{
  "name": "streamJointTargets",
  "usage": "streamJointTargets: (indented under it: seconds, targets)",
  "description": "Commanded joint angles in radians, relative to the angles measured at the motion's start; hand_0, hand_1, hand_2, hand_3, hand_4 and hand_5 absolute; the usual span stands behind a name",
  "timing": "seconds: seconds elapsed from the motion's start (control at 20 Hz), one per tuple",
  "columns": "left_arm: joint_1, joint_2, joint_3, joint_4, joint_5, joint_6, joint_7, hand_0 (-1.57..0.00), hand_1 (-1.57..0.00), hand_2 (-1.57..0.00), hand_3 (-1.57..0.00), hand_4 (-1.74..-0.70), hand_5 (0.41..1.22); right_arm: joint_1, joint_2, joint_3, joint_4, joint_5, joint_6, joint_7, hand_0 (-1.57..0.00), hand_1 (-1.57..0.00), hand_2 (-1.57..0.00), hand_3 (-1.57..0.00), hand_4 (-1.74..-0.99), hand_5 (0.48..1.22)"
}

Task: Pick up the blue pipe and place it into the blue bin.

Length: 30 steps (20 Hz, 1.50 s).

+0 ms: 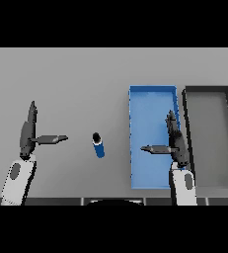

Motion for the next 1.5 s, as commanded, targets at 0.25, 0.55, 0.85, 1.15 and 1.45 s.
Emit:
streamJointTargets:
  seconds: [0.25,0.55,0.85,1.15,1.45]
  targets:
    - [-0.006,-0.008,-0.004,0.007,-0.004,0.003,-0.008,0.0,0.0,0.0,0.0,-0.97,0.593,-0.015,-0.012,-0.012,0.019,-0.007,0.005,0.006,0.0,0.0,0.0,0.0,-1.205,0.629]
    - [0.038,0.153,-0.055,0.045,-0.025,-0.259,-0.163,0.0,0.0,0.0,0.0,-0.96,0.595,0.1,-0.143,0.08,-0.124,0.171,0.033,-0.114,0.0,0.0,0.0,0.0,-1.196,0.623]
    - [0.097,0.228,-0.097,-0.048,0.011,-0.399,-0.195,0.0,0.0,0.0,0.0,-1.01,0.561,0.101,-0.159,0.079,-0.126,0.17,0.043,-0.112,0.0,0.0,0.0,0.0,-1.18,0.617]
    - [0.119,0.185,-0.238,-0.144,-0.047,-0.456,-0.108,0.0,0.0,0.0,0.0,-1.13,0.485,0.098,-0.16,0.081,-0.13,0.175,0.042,-0.099,0.0,0.0,0.0,0.0,-1.174,0.618]
    - [0.076,0.083,-0.33,-0.108,-0.117,-0.457,-0.07,0.0,0.0,0.0,0.0,-1.15,0.451,0.101,-0.148,0.081,-0.131,0.169,0.041,-0.09,0.0,0.0,0.0,0.0,-1.213,0.625]
